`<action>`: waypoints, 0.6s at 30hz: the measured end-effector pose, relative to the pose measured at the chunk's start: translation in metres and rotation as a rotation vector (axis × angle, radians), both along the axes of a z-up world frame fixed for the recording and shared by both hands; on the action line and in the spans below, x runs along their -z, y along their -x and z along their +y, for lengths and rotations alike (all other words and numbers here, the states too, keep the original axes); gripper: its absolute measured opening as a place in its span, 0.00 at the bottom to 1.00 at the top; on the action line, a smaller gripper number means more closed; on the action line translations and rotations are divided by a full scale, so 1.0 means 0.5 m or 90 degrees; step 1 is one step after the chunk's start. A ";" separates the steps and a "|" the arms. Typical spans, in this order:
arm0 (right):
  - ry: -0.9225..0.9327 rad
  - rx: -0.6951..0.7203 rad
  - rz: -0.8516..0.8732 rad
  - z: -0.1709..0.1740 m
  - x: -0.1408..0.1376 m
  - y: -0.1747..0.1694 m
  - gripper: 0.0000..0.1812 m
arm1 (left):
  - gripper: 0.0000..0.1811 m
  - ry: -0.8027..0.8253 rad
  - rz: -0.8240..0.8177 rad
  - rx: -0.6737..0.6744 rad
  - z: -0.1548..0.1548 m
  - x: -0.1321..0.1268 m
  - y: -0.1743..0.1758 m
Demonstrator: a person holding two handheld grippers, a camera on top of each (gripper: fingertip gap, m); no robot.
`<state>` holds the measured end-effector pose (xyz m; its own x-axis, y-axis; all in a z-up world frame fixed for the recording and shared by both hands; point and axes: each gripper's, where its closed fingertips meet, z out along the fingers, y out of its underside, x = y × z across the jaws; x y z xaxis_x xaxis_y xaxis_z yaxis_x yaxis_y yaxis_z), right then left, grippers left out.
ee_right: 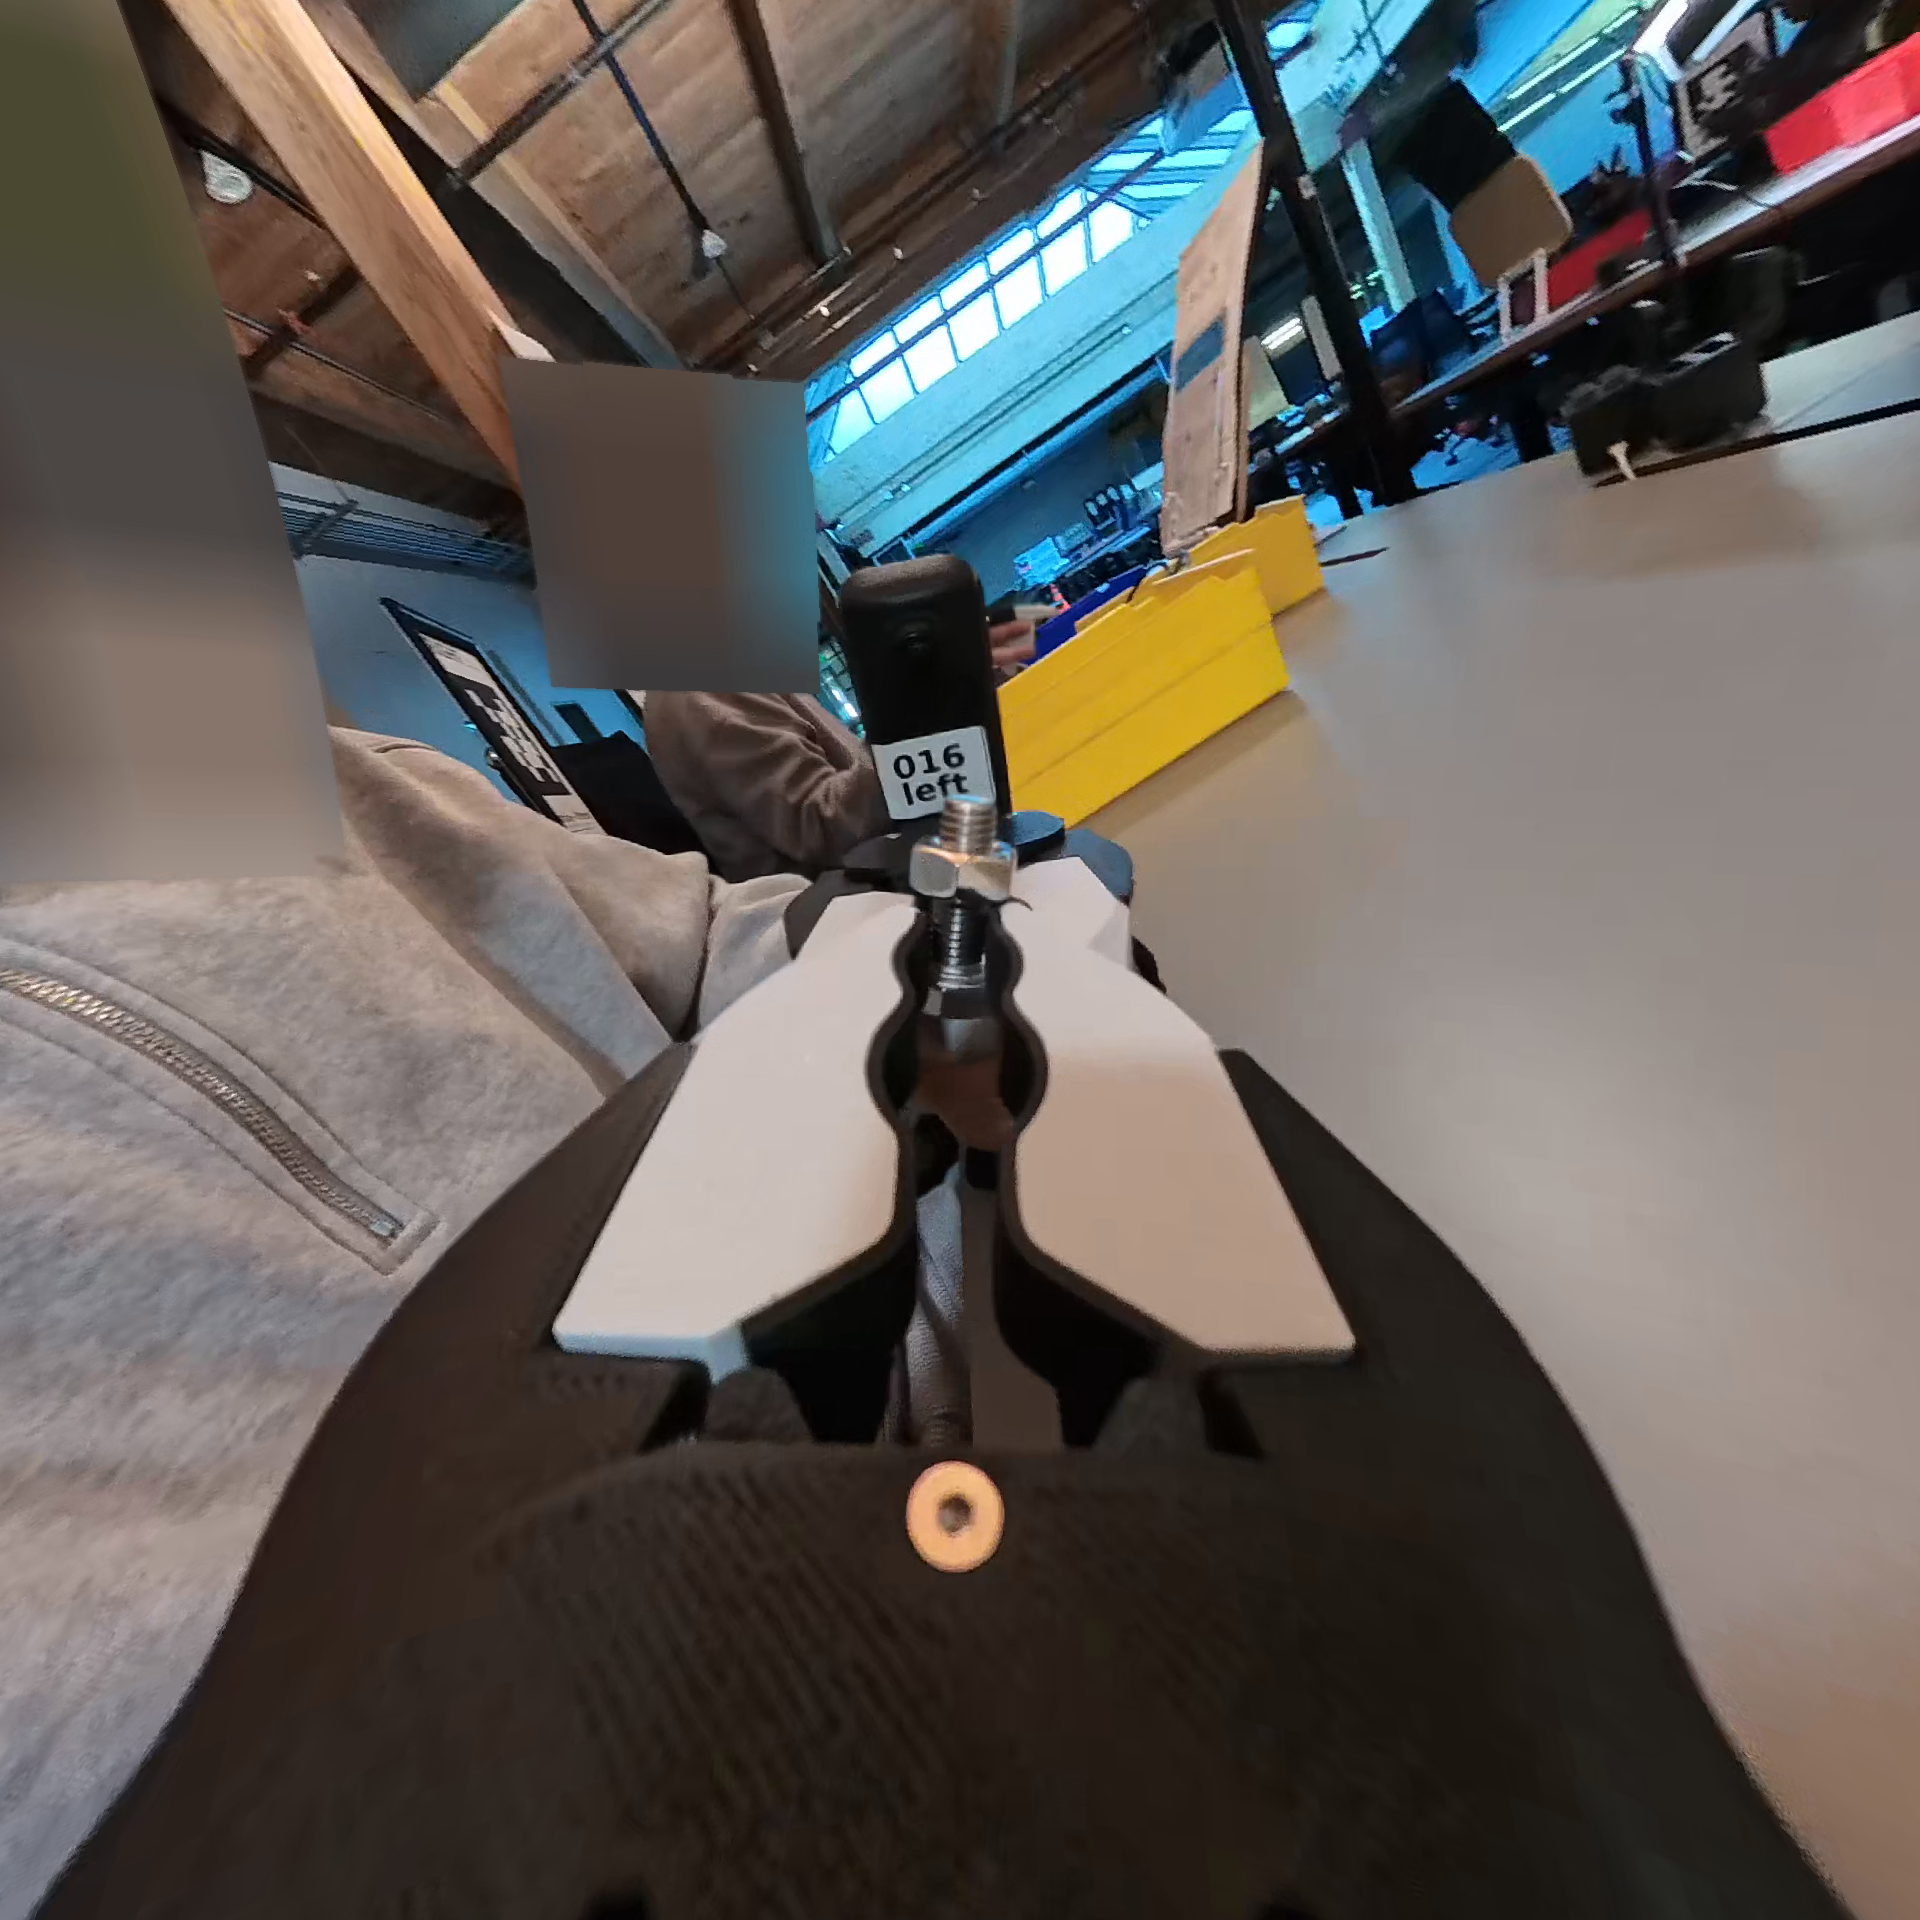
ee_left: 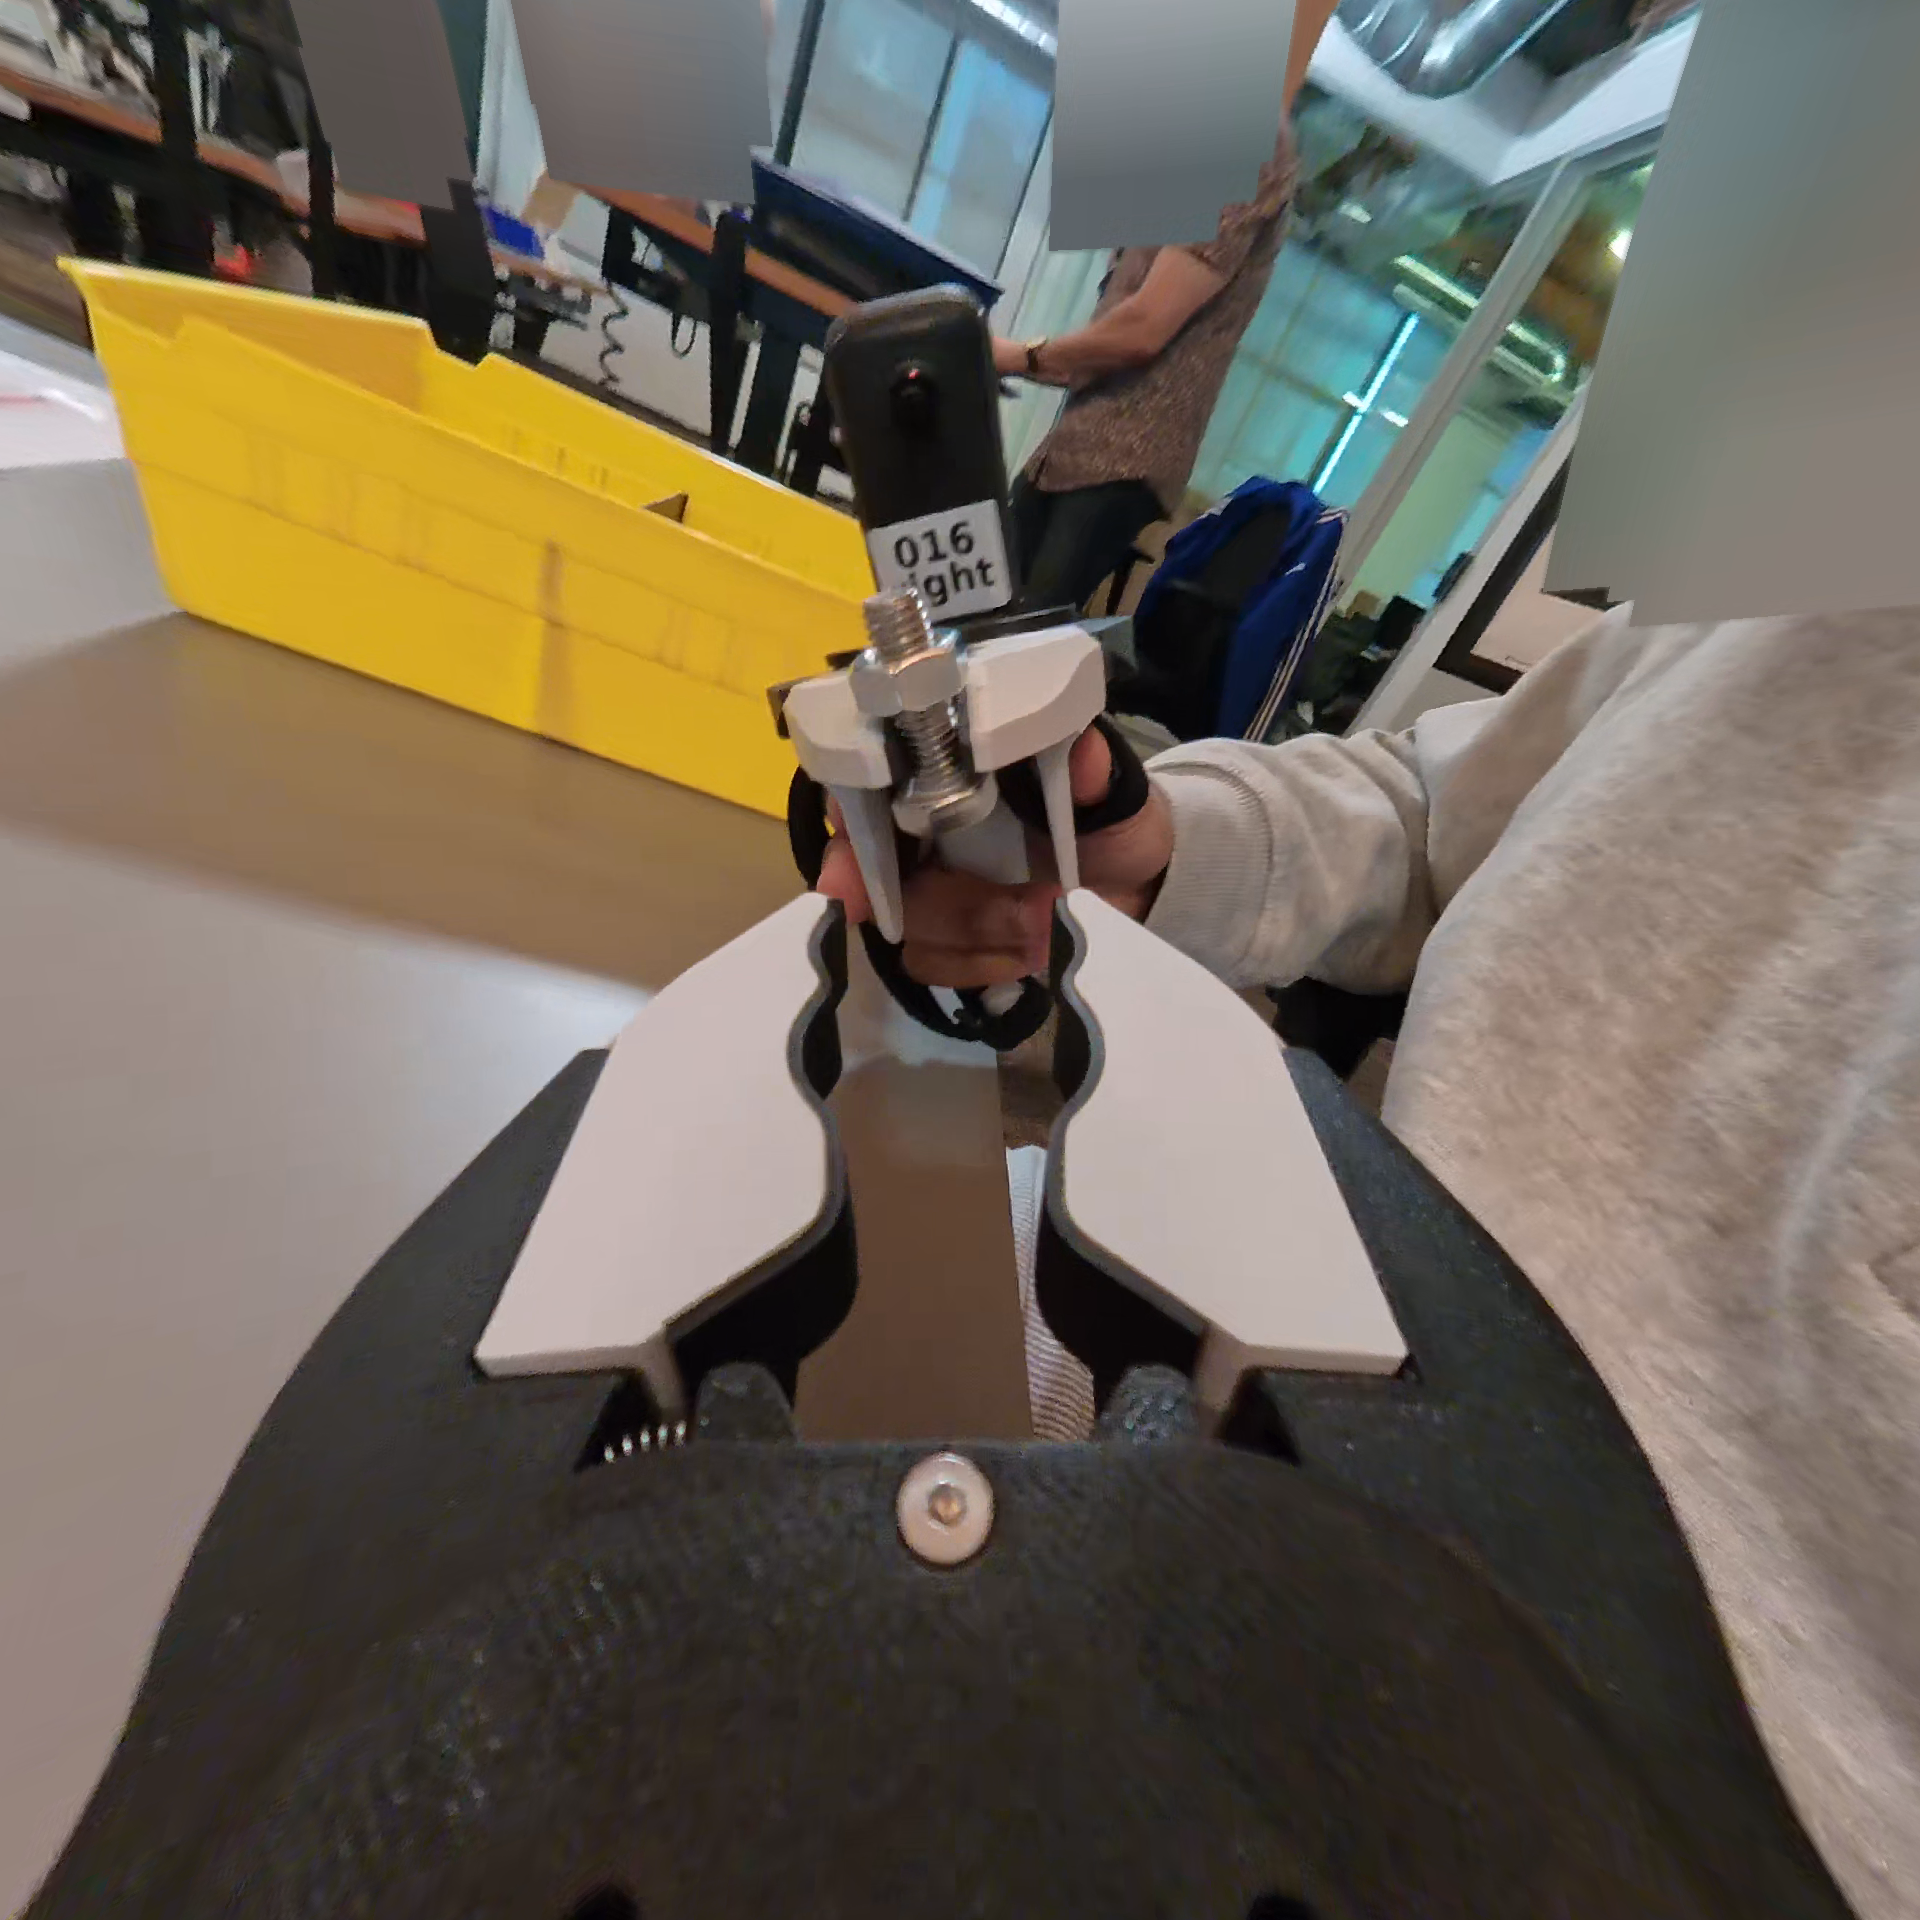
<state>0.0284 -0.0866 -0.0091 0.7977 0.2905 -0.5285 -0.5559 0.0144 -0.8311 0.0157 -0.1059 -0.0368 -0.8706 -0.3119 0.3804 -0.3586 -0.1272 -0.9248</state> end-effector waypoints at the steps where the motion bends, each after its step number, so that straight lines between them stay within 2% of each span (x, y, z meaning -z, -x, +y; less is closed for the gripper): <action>1: -0.003 -0.006 -0.002 0.001 -0.001 0.004 0.05 | 0.20 0.009 -0.011 0.005 0.000 -0.007 0.005; 10: -0.011 -0.017 -0.083 0.018 -0.003 0.036 0.06 | 0.11 0.055 -0.032 0.014 0.009 -0.031 0.017; 18: -0.020 -0.017 -0.082 0.020 -0.008 0.040 0.06 | 0.09 0.045 -0.055 0.003 0.016 -0.034 0.015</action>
<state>0.0086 -0.0764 -0.0051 0.8502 0.3274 -0.4123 -0.4448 0.0278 -0.8952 0.0080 -0.0978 -0.0196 -0.9025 -0.2830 0.3247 -0.2785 -0.1917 -0.9411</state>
